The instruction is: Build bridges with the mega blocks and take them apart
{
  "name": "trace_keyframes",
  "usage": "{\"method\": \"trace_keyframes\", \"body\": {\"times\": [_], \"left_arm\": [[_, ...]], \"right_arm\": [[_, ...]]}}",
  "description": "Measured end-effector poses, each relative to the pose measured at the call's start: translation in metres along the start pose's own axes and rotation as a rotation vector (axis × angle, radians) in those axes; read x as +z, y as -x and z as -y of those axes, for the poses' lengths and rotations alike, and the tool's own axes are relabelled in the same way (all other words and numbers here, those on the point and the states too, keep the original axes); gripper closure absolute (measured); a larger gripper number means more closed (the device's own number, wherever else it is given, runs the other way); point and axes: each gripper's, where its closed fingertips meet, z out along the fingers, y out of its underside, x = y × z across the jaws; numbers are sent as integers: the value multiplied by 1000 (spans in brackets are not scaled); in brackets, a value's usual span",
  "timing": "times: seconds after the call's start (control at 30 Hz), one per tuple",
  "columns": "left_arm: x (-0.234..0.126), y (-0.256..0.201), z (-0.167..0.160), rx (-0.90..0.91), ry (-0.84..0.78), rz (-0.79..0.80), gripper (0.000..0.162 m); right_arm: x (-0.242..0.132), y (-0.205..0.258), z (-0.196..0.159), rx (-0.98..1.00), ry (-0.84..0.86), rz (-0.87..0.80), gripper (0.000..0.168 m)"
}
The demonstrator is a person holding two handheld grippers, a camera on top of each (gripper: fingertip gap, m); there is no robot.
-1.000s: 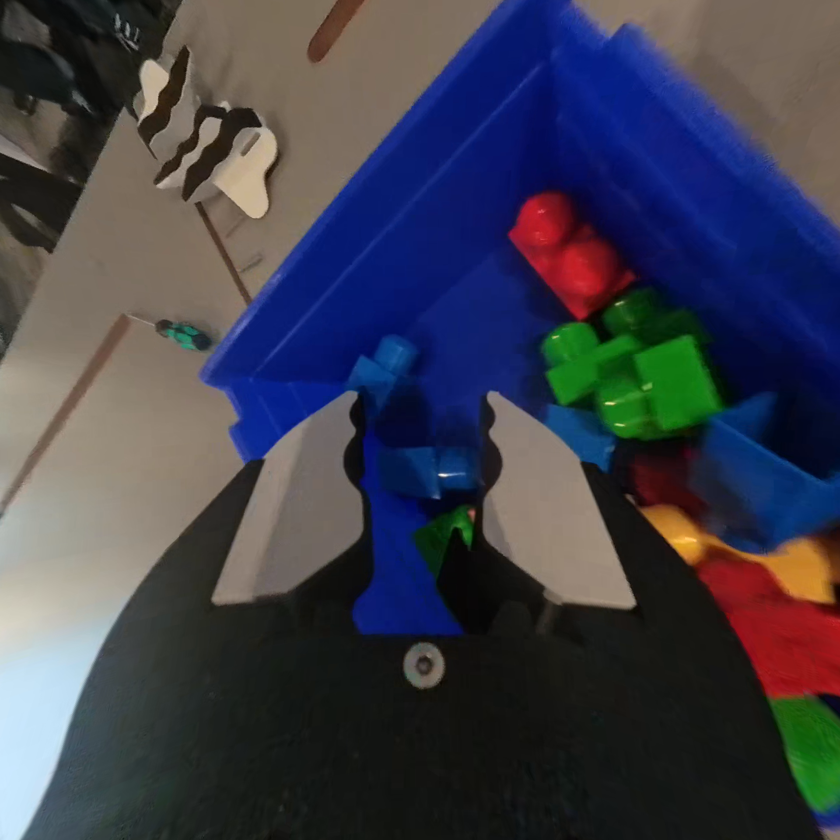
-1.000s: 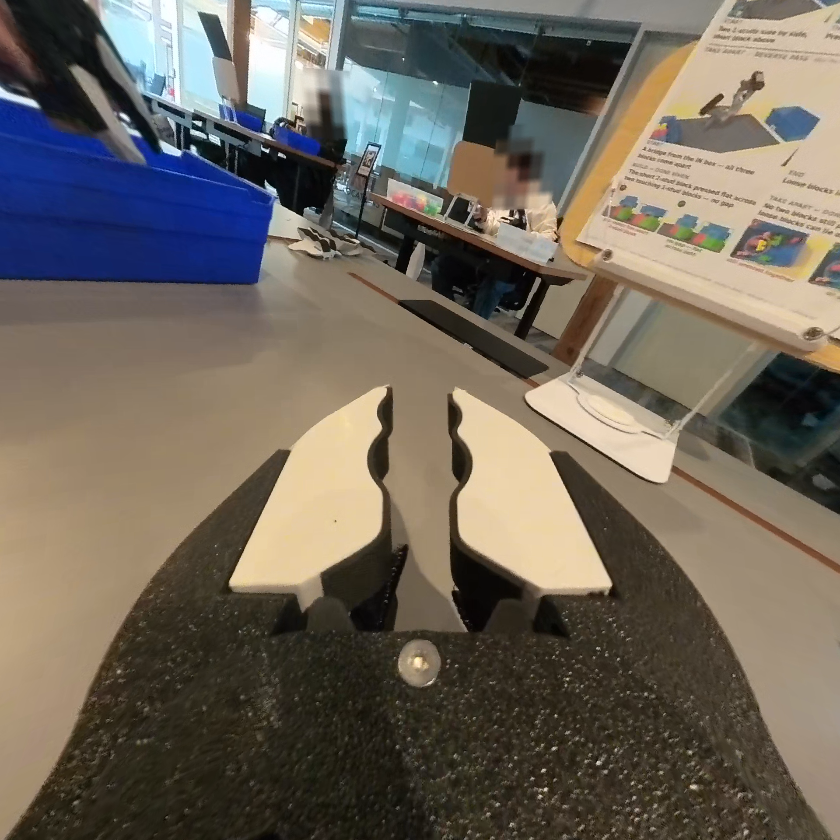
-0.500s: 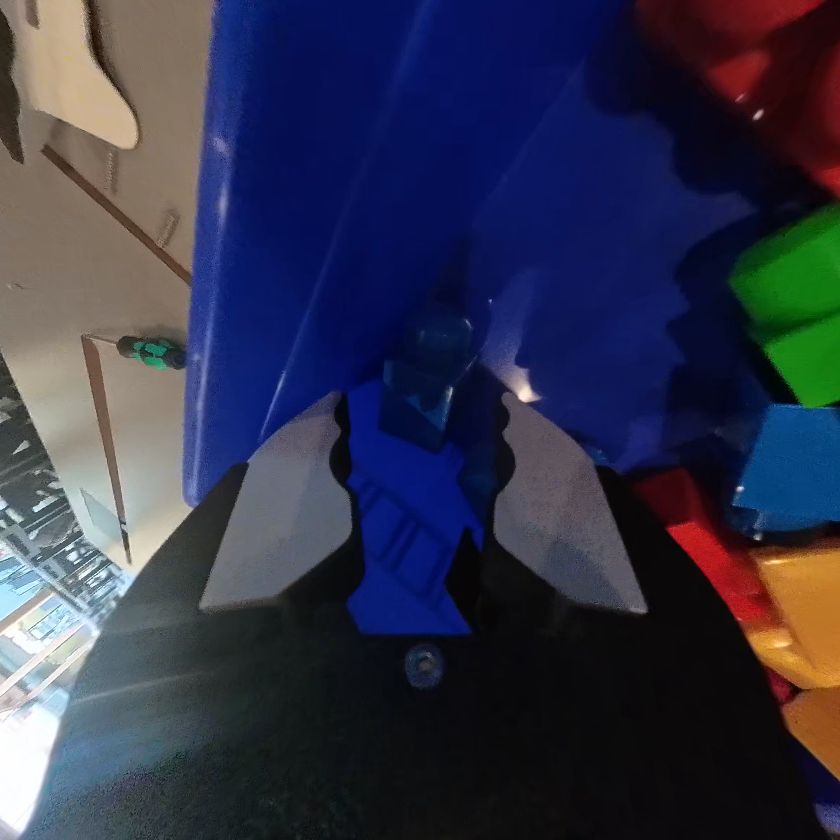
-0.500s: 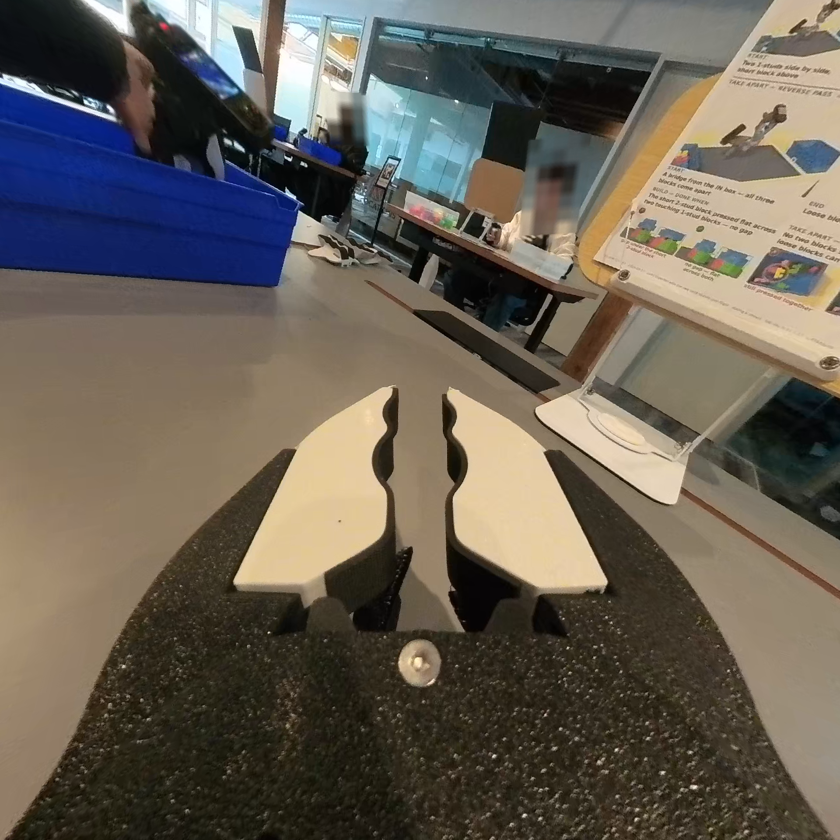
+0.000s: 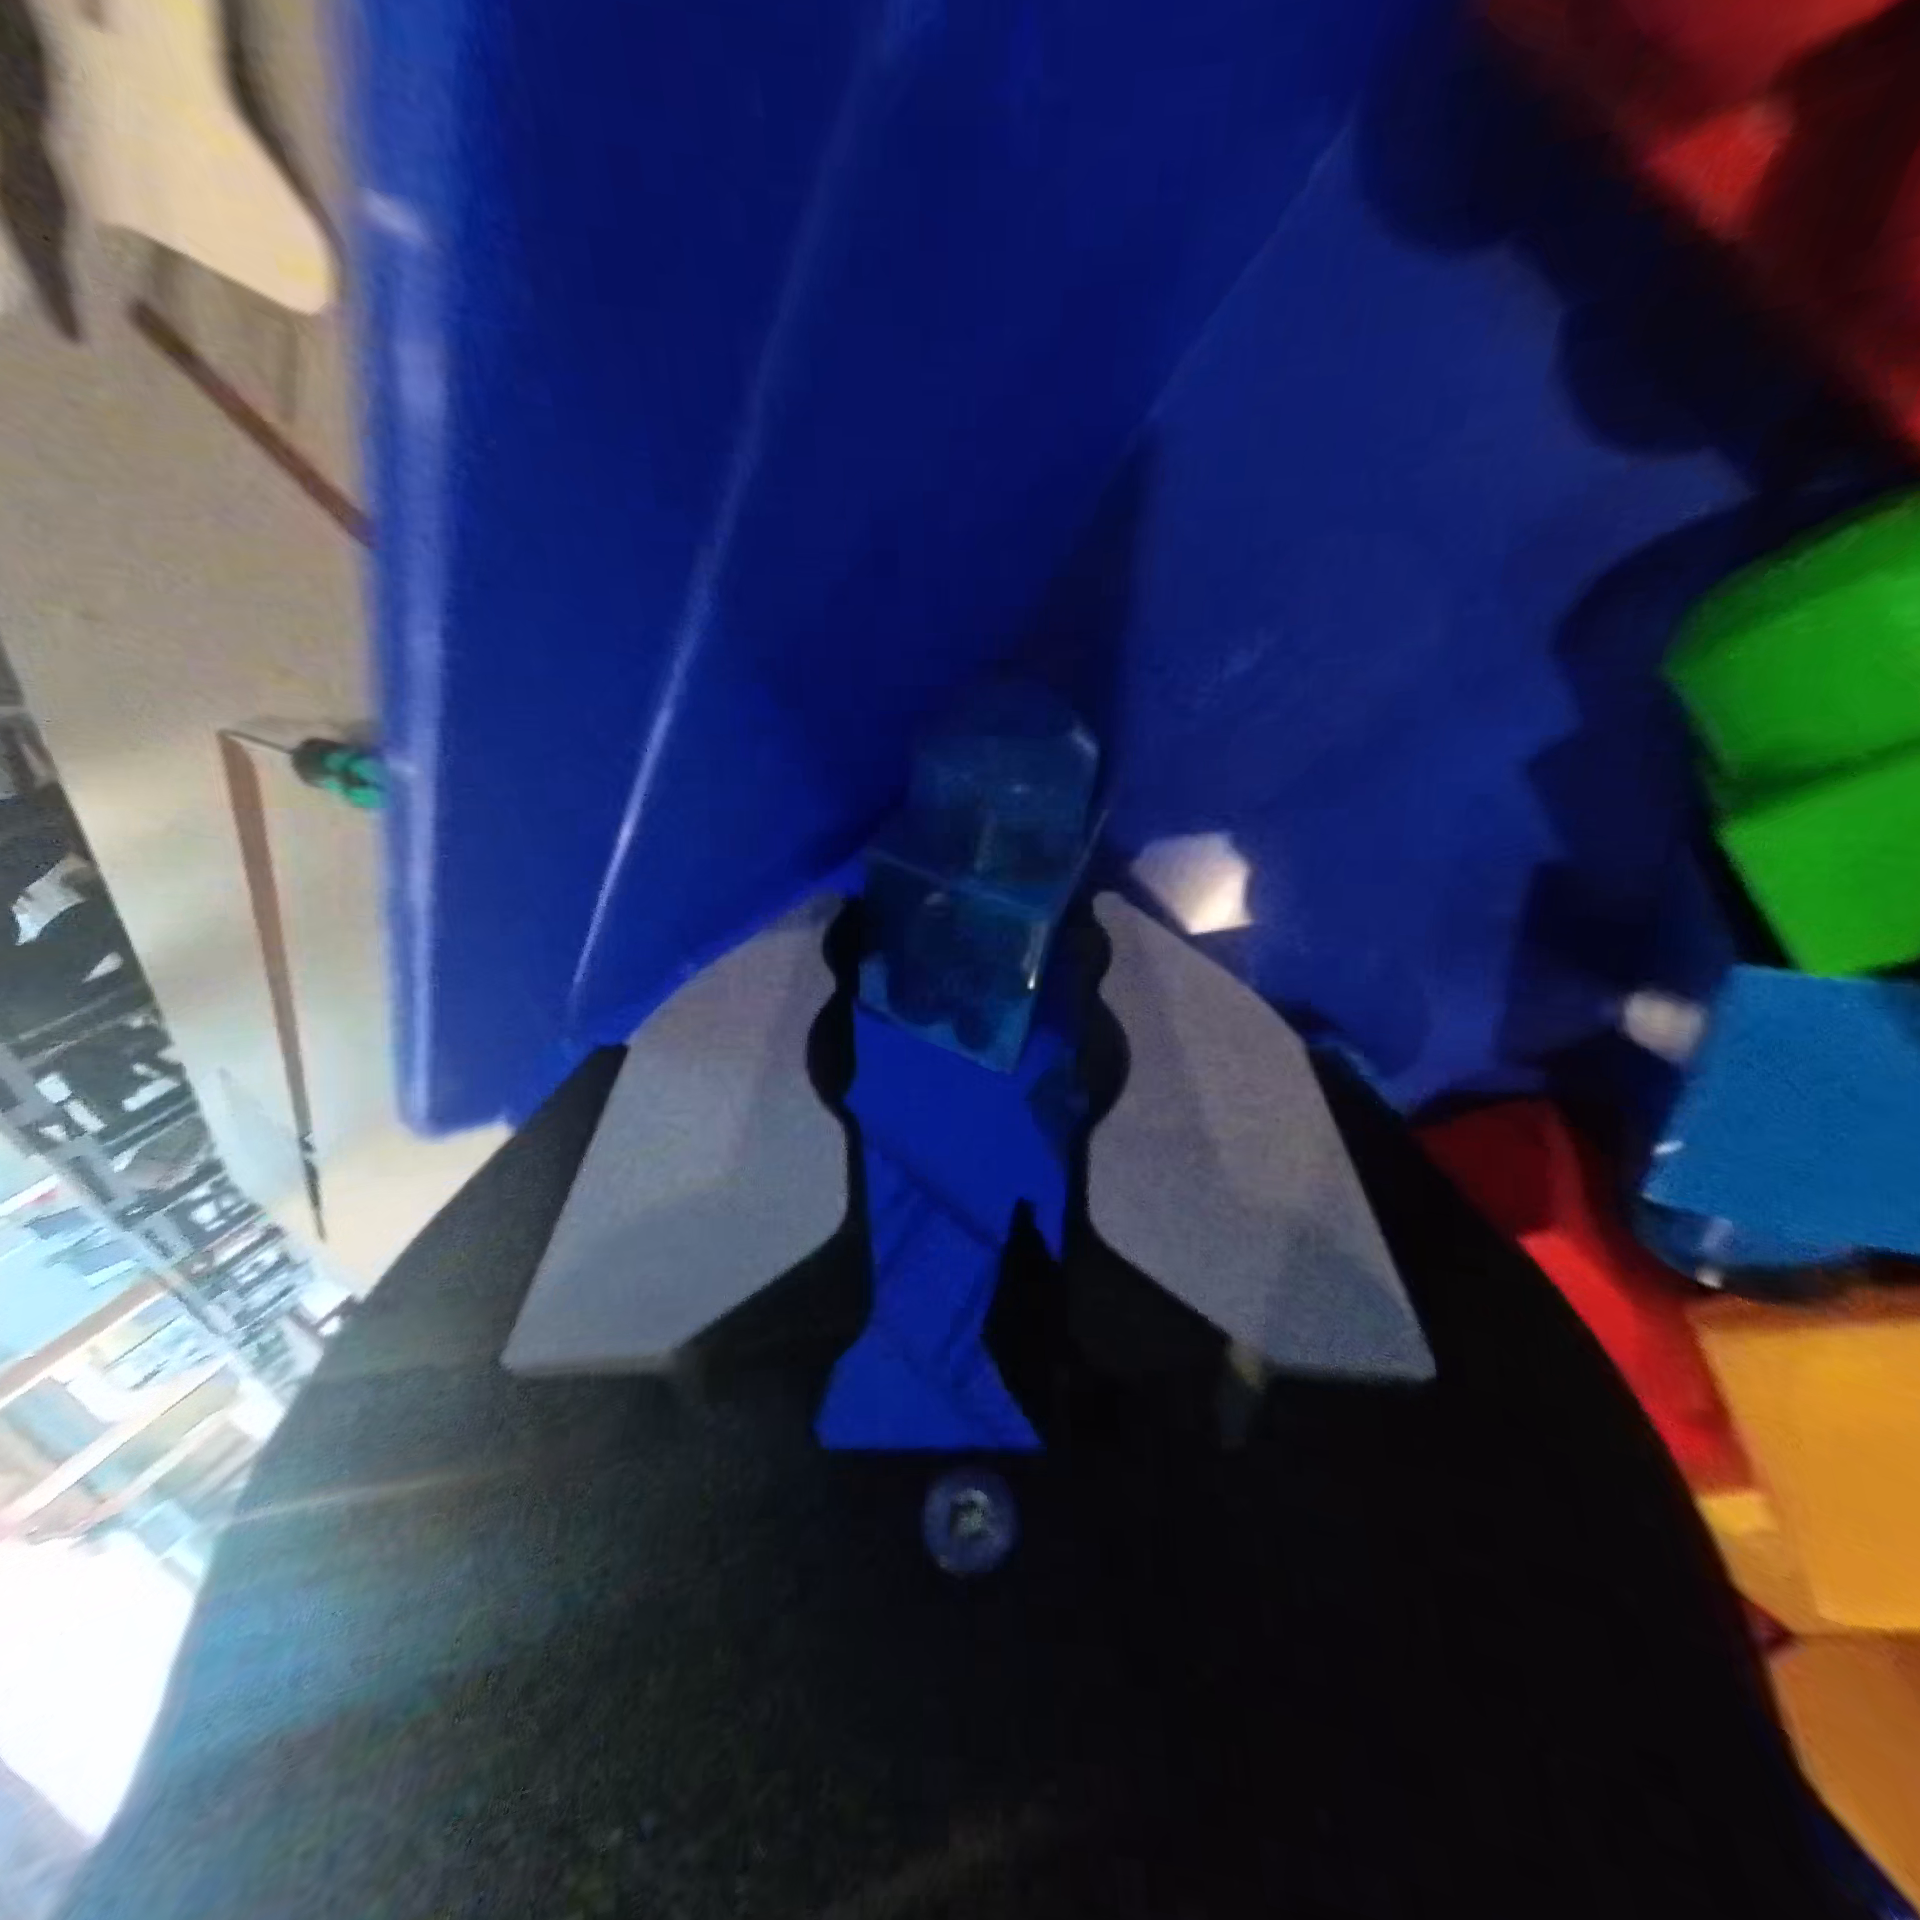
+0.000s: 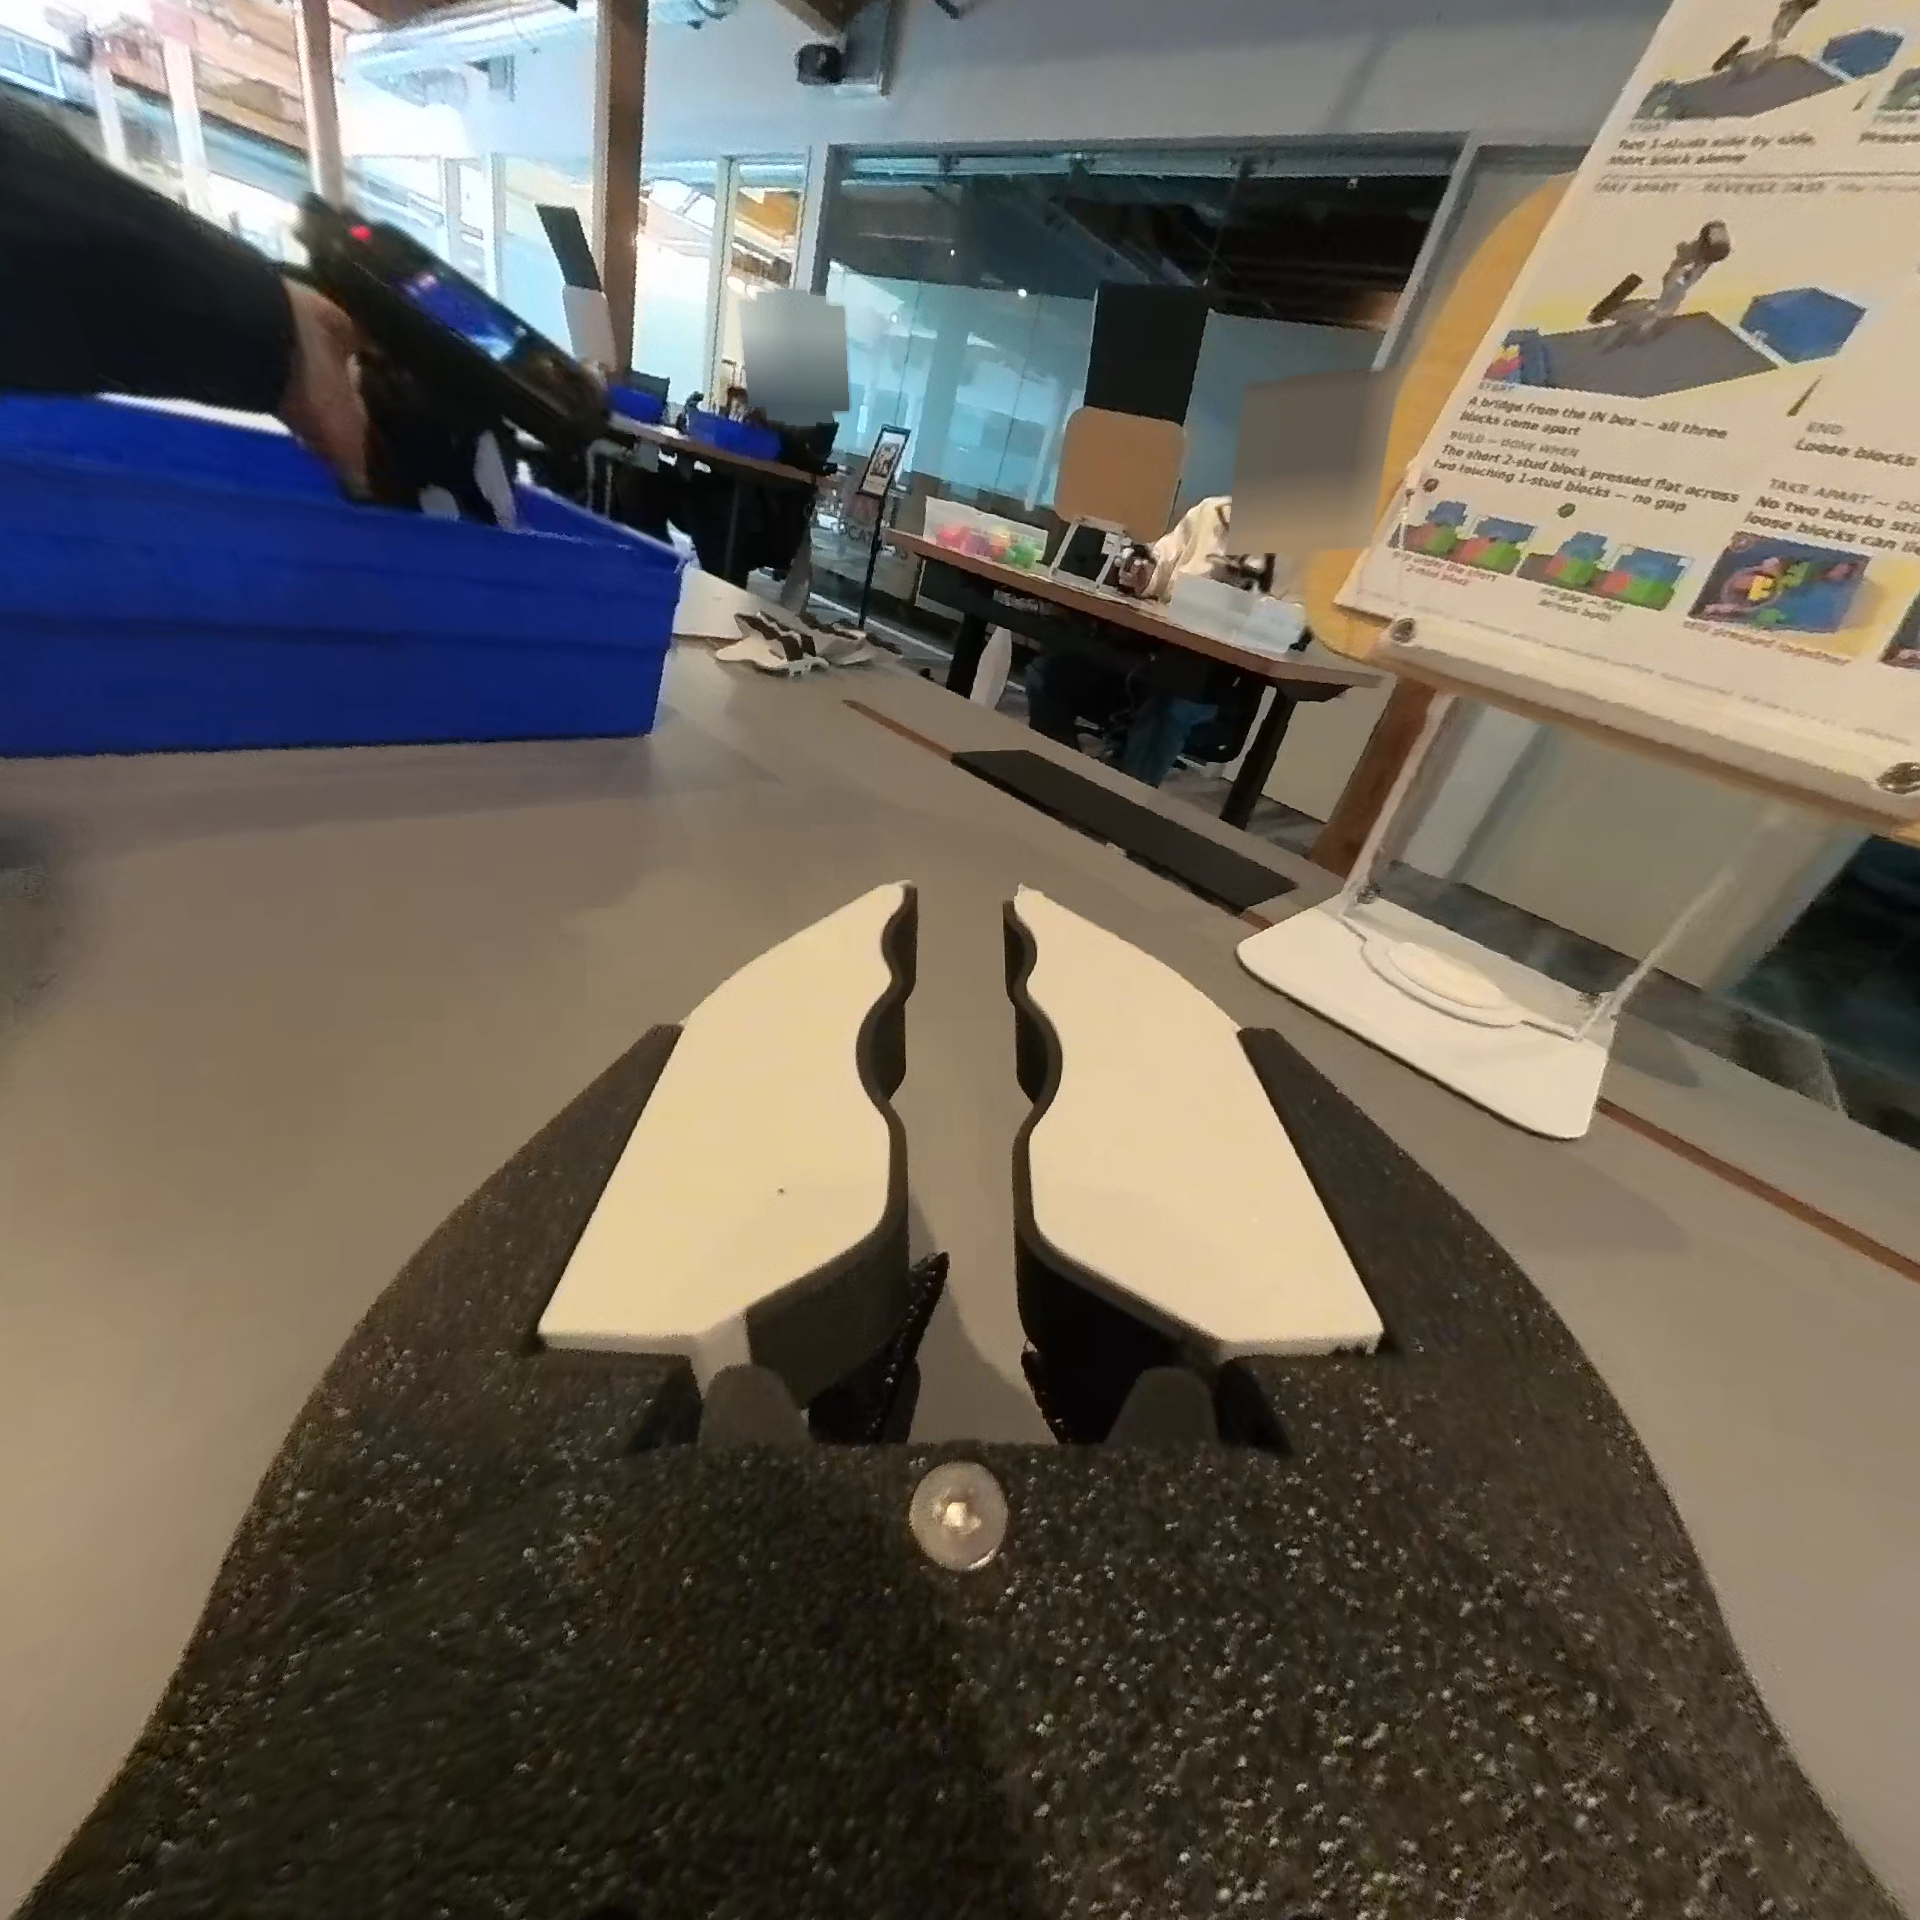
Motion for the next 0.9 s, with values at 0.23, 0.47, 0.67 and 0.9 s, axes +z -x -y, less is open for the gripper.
{"method": "trace_keyframes", "body": {"times": [0.23,0.47,0.67,0.9], "left_arm": [[-134,-31,52,-156,-457,124,123],[-258,-194,183,-231,-942,-211,123],[-238,-314,291,-293,-1007,-532,123],[-199,-349,330,-253,-915,-534,123]], "right_arm": [[-16,-21,10,28,-51,-18,156],[-20,-51,-10,-123,-49,61,158],[-17,-76,-10,-158,-102,60,162],[-28,-76,-7,-135,-128,75,162]]}}
